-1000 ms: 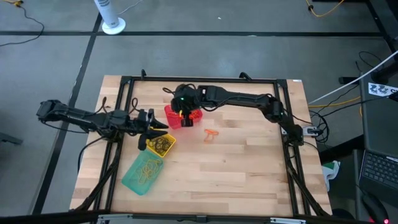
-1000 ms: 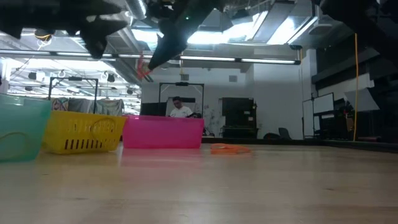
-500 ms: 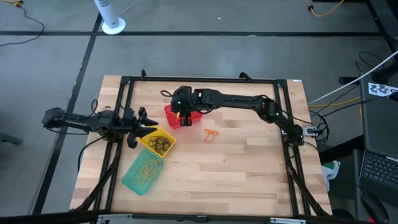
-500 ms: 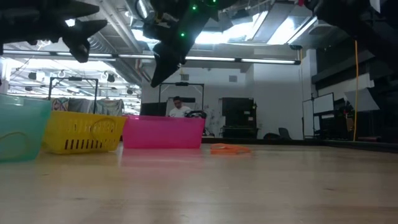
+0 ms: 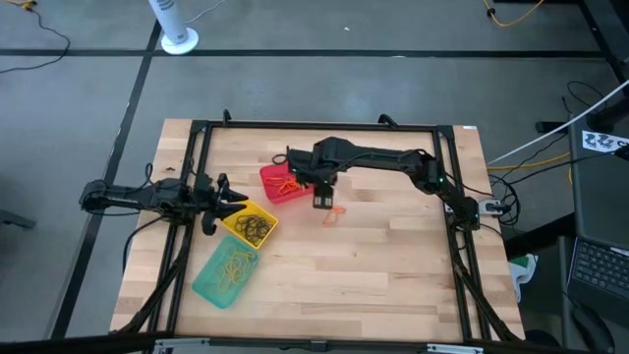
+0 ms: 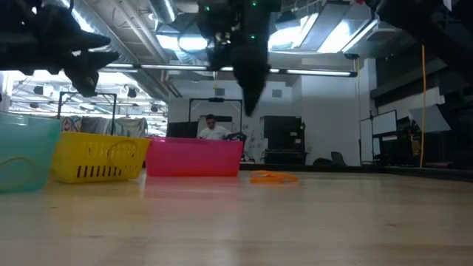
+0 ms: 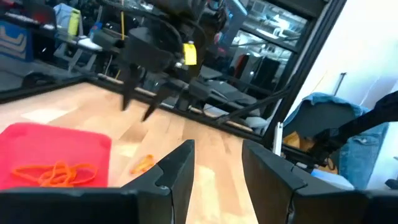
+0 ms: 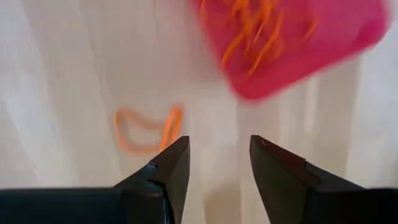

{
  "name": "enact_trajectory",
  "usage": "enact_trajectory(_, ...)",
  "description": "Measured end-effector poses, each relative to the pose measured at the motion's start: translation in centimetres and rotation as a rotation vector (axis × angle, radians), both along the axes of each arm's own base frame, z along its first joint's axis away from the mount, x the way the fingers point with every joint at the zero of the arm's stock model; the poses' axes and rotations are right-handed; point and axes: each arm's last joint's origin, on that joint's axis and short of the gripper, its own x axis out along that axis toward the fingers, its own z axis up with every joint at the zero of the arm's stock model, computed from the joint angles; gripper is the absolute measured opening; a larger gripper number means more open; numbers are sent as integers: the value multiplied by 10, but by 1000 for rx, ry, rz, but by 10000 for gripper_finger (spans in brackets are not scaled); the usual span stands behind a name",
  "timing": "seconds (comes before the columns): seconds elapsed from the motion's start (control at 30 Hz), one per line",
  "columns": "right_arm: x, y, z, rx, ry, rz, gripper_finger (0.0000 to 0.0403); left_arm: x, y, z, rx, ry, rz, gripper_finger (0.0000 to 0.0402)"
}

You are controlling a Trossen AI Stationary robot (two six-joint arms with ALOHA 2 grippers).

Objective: Sort rubber bands into baskets
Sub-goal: Put the orange rubber band into the red bin

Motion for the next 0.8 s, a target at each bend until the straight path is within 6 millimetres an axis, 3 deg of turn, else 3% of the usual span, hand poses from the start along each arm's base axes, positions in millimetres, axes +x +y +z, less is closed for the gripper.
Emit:
enact_trajectory(0.3,-14,5,-40,121,188,-21,166,0,3,-3,-26,37,24,131)
enact_trajectory(0.47,-14,8,-63,224,182,-27,166,0,3,-3,-28,33,22,131)
enact_trajectory(0.8,-5,5,-85,176,75,-70,166,0,3,-3,-46,33,20,131)
